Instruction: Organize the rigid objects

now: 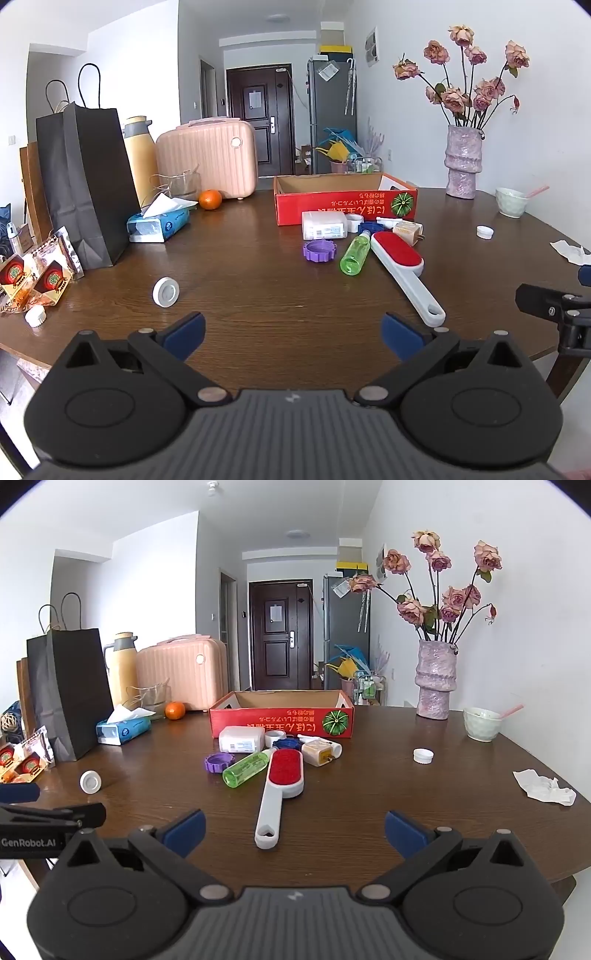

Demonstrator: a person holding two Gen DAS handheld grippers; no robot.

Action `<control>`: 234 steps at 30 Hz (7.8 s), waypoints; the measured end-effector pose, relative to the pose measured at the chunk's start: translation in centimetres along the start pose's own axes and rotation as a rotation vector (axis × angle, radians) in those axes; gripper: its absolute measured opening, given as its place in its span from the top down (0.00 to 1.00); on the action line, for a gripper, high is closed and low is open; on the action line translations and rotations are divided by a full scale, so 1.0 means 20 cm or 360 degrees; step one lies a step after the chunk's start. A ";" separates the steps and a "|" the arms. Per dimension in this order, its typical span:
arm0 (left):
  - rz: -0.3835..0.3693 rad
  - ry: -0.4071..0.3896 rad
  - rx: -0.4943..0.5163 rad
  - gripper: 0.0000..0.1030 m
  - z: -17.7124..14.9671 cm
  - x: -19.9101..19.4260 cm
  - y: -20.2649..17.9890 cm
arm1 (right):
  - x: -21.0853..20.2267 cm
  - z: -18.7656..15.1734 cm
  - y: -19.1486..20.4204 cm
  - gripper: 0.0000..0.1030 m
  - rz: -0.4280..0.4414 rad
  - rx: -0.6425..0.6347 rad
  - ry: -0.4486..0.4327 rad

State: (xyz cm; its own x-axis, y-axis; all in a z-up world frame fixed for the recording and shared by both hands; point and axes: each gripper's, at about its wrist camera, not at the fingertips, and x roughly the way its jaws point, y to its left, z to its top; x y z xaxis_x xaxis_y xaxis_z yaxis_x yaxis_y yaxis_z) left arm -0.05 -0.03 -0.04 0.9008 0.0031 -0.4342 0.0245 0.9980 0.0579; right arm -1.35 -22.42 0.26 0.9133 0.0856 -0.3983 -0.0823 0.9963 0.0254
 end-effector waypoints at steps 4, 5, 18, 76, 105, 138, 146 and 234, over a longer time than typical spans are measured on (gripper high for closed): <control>-0.0001 0.0012 -0.0001 0.00 0.00 -0.01 0.00 | 0.00 0.00 0.00 0.00 0.0004 0.0004 0.0001; -0.0005 0.0014 -0.0001 0.00 -0.01 -0.01 0.00 | 0.00 0.00 0.00 0.00 0.0004 0.0002 -0.0001; 0.0004 0.0023 0.0005 0.00 0.00 0.01 0.00 | 0.00 -0.01 0.02 0.00 0.0008 0.0003 0.0002; 0.0005 0.0004 0.0008 0.00 0.02 -0.01 0.00 | 0.00 -0.01 0.02 0.00 0.0013 0.0000 0.0004; 0.0018 0.0075 -0.0014 0.00 0.08 0.19 0.02 | 0.16 0.08 0.00 0.00 0.0034 0.0008 0.0040; 0.0020 0.0169 -0.0038 0.00 0.24 0.64 0.06 | 0.69 0.23 0.01 0.00 0.0043 0.0032 0.0218; 0.0004 0.0181 -0.0042 0.00 0.28 0.74 0.07 | 0.82 0.25 0.02 0.00 0.0040 0.0029 0.0268; -0.0244 0.0452 0.0123 0.41 0.46 1.44 -0.40 | 1.33 0.32 -0.37 0.47 0.0185 0.0263 0.0240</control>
State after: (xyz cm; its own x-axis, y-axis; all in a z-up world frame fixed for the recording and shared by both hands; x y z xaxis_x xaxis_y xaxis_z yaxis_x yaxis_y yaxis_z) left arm 29.61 -8.58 -4.73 0.7277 -0.1184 -0.6756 0.1928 0.9806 0.0358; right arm 26.13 -27.38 -4.67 0.8305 0.2096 -0.5161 -0.1056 0.9690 0.2236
